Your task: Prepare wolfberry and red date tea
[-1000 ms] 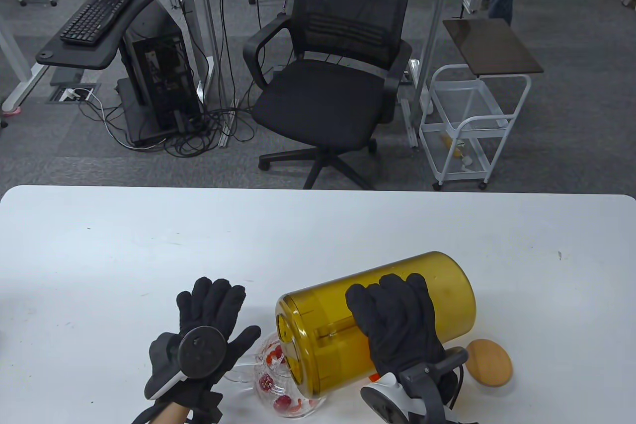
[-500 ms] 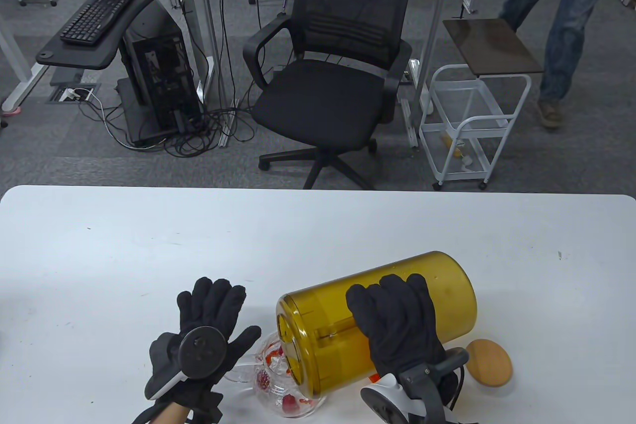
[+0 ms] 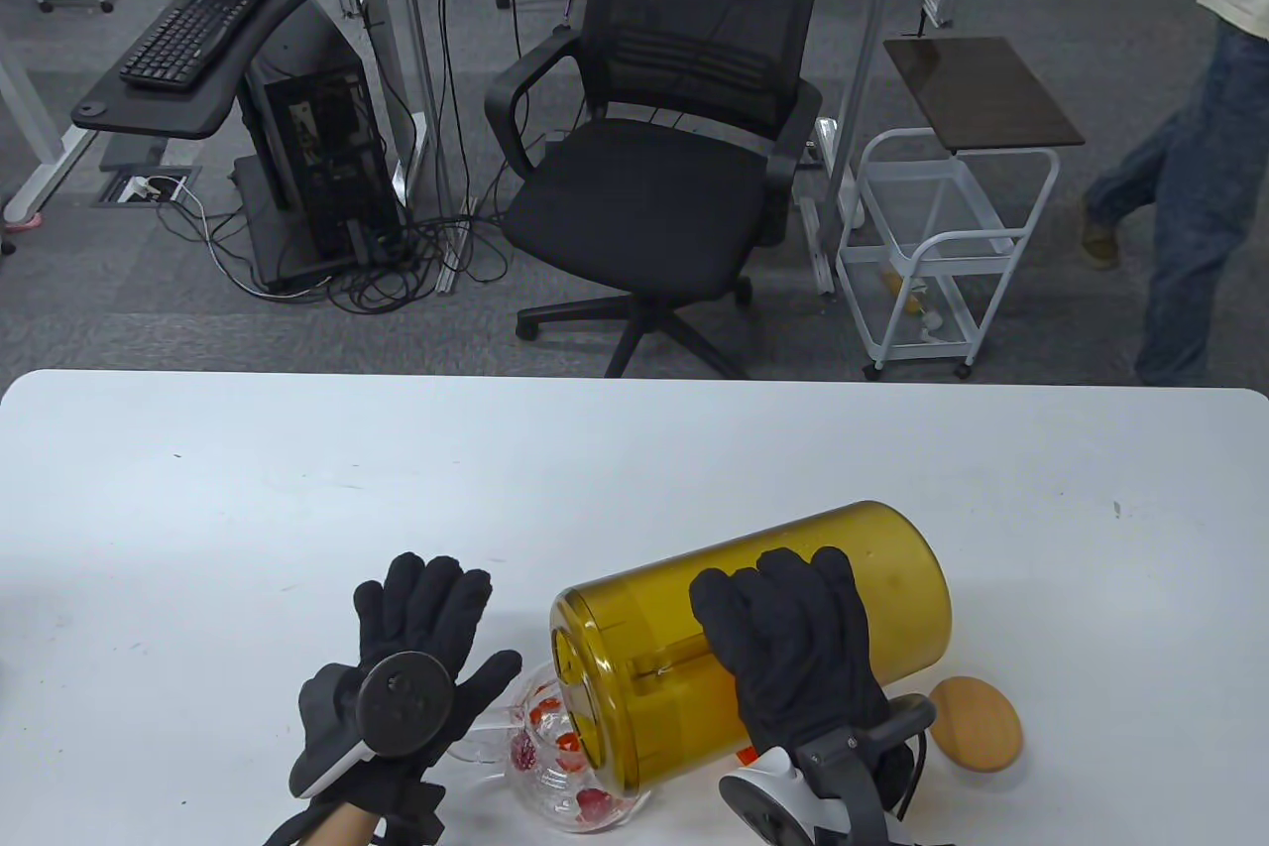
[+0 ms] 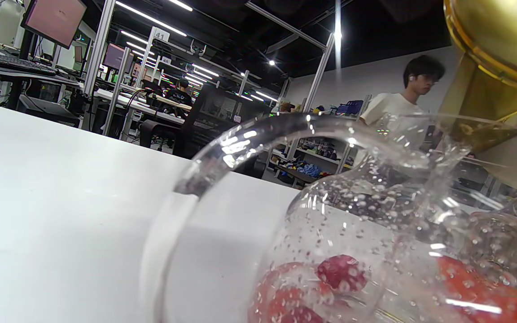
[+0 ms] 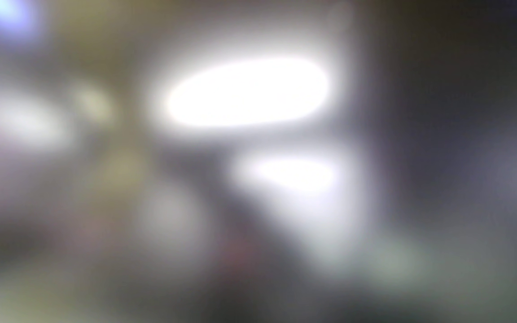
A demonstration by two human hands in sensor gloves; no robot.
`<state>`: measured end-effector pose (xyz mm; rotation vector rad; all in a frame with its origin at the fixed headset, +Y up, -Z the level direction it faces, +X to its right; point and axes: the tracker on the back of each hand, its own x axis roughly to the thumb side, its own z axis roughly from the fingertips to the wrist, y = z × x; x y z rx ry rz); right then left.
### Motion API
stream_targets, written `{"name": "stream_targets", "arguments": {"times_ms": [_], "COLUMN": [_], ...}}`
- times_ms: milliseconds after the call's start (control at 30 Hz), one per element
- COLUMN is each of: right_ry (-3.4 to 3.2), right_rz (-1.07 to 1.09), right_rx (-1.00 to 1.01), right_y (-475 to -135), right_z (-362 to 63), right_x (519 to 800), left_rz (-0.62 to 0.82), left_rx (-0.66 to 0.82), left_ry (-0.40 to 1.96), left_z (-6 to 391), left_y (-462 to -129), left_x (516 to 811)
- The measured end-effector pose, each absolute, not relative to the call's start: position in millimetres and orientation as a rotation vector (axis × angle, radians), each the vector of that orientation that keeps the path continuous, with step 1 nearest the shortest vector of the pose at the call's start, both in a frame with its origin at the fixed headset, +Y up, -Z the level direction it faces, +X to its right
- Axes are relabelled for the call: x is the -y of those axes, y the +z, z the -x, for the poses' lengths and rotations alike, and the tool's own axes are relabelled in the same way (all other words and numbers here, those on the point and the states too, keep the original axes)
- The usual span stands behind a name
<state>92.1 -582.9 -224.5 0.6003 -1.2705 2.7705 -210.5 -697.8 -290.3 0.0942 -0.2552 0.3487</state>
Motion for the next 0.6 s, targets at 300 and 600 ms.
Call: {"name": "stream_targets", "arguments": {"times_ms": [300, 600], "right_ry": [2.771, 2.770], "right_rz": [-0.599, -0.602], "right_rx": [1.276, 1.289], "right_y": [-224.6, -225.3], "right_z": [-92.1, -92.2], "right_x": [583.1, 583.0], "left_rz": [-0.094, -0.094], "left_rx": [0.255, 0.255], "left_ry": [0.349, 0.349], "left_z": [210.5, 210.5], "left_y": [-290.3, -290.3], "left_x": [697.8, 697.8]}}
